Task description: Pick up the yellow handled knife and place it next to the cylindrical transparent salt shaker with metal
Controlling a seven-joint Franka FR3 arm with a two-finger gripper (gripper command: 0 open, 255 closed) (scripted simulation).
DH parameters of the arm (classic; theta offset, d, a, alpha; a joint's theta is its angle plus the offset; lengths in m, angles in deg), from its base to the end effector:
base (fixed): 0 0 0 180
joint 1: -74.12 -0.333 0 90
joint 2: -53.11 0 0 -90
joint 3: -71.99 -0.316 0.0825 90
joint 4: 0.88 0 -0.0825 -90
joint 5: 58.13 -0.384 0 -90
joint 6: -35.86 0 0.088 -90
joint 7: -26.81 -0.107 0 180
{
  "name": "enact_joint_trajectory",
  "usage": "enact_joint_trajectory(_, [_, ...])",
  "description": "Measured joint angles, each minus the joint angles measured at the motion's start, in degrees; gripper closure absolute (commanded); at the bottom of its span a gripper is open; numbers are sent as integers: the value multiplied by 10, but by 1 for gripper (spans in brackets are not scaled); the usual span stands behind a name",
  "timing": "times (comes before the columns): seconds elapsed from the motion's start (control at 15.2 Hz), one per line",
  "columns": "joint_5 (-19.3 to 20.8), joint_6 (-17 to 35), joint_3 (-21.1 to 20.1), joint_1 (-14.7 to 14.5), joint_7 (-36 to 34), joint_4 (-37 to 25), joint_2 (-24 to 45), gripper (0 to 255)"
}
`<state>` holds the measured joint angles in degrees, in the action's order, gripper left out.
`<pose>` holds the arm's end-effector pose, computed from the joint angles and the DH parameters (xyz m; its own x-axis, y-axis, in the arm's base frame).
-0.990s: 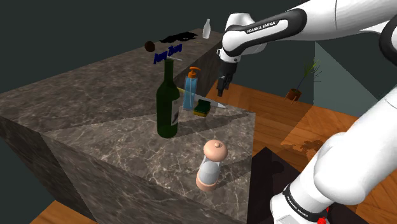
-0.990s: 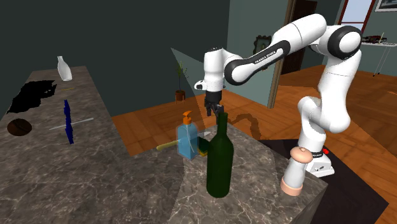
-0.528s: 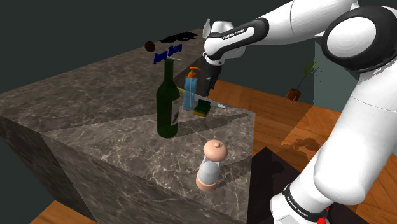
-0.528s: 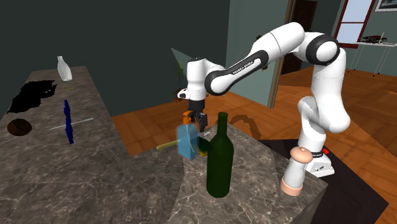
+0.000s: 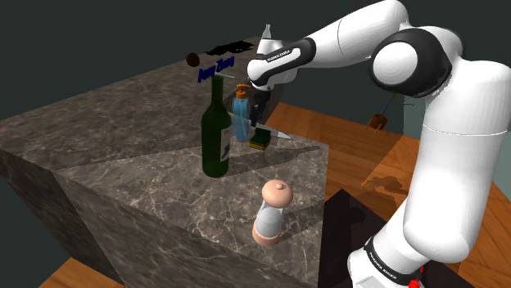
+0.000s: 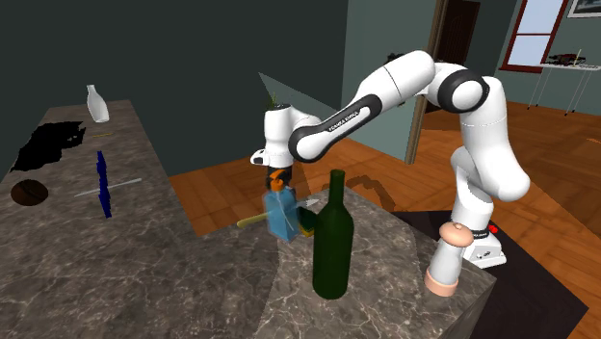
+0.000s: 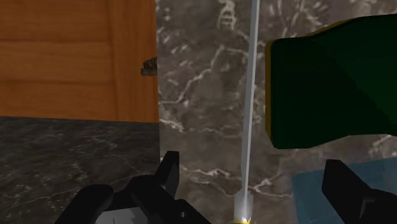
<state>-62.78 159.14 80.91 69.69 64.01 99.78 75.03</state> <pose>0.6506 -0.0392 0.3548 0.8583 0.5128 0.0203 0.5128 -0.8585 0.0020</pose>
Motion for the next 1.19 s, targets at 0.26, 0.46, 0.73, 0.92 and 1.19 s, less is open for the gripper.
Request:
enact_joint_trajectory(0.26, [-3, 25, -2, 1, 2, 9, 14, 0])
enact_joint_trajectory(0.46, [-5, 32, -2, 1, 3, 11, 21, 0])
enact_joint_trajectory(0.73, [-5, 33, -2, 1, 4, 11, 22, 0])
enact_joint_trajectory(0.92, [-5, 33, -2, 1, 4, 11, 22, 255])
enact_joint_trajectory(1.19, [-5, 33, -2, 1, 4, 11, 22, 255])
